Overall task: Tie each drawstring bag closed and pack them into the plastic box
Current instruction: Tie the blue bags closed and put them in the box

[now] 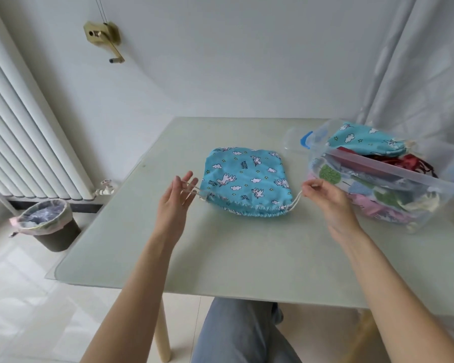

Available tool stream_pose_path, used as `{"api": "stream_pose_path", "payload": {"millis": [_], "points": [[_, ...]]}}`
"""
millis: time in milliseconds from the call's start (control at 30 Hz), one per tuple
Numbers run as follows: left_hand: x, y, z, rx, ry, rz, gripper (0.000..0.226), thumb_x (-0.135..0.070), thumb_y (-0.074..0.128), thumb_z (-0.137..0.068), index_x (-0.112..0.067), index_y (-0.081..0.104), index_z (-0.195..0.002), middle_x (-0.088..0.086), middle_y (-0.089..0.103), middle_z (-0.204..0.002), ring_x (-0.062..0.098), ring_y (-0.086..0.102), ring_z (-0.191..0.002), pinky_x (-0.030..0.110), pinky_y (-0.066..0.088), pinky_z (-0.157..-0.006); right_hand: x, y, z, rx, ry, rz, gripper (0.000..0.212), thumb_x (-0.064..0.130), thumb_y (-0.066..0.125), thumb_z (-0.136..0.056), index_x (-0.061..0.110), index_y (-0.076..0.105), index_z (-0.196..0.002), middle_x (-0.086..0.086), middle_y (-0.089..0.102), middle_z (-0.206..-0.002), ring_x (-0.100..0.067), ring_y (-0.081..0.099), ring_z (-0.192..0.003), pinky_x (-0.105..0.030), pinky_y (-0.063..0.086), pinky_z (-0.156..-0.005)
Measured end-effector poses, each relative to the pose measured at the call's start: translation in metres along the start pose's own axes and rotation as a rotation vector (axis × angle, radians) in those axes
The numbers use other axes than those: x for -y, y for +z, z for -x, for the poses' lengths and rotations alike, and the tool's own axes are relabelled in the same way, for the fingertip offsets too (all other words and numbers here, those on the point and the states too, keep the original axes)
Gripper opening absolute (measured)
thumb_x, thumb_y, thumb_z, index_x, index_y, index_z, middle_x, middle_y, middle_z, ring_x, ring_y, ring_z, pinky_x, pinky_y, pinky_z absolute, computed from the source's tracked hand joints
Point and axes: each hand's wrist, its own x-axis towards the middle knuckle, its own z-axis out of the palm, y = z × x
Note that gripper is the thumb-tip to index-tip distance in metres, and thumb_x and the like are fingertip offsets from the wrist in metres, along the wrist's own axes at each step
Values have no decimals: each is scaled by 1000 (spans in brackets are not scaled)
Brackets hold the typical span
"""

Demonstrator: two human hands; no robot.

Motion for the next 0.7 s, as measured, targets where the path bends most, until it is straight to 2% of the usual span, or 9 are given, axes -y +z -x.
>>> {"api": "stream_pose_path", "payload": {"millis": [33,100,133,200,267,333,467,600,700], "points": [[-1,5,-1,18,-18,143,49,-31,33,-101,-19,59,-62,3,69,-107,18,64,-105,31,48,-95,2,5,-1,19,26,-168,15,22,72,-71,17,61,-80,11,66,-71,-4,64,-85,-19,47,-88],[-1,13,-5,26,-54,388,51,-33,33,-101,-19,55,-57,-2,69,-74,15,70,-81,33,48,-94,4,14,-5,52,84,-492,17,20,67,-72,13,55,-81,5,63,-64,-16,69,-85,-27,52,-89],[-2,15,-6,21,-74,455,47,-34,35,-100,-18,52,-59,-5,58,-59,12,64,-62,32,51,-89,4,18,-7,46,106,-575,8,12,60,-80,11,52,-82,4,59,-60,-15,69,-73,-30,55,-85],[-1,16,-8,6,-112,439,38,-34,36,-100,-18,45,-67,-8,35,-50,7,38,-42,25,55,-69,3,23,-11,-4,123,-542,15,1,46,-92,11,50,-82,5,50,-56,-8,53,-49,-27,56,-63],[-1,11,-10,-25,-126,259,36,-34,36,-100,-18,41,-68,-9,28,-50,6,26,-41,18,43,-46,-2,21,-14,-9,125,-426,19,1,43,-95,11,48,-80,6,44,-56,-5,38,-44,-19,42,-46],[0,4,-15,-51,-76,10,36,-32,38,-100,-18,39,-67,-10,26,-51,6,24,-43,16,29,-40,-8,13,-16,-1,99,-289,18,2,45,-95,12,46,-80,4,36,-56,-5,32,-44,-17,31,-43],[6,-16,-22,-63,76,-525,38,-29,45,-98,-18,38,-63,-9,36,-53,10,30,-48,23,28,-47,-14,-1,-18,-2,4,115,17,8,51,-94,16,48,-79,10,39,-55,-3,34,-45,-16,33,-45],[18,-14,-16,252,200,-1162,27,-41,64,-85,-17,52,-81,-4,56,-71,10,46,-61,27,35,-59,-16,5,-9,212,-312,856,5,22,63,-87,22,62,-82,10,54,-81,1,51,-72,-23,43,-64],[23,-17,-12,401,343,-1304,35,-41,71,-79,-15,54,-96,-10,57,-88,9,50,-79,25,39,-70,-17,10,-2,364,-340,1168,22,45,64,-83,25,62,-91,11,49,-98,-9,53,-72,-28,39,-62]]}}
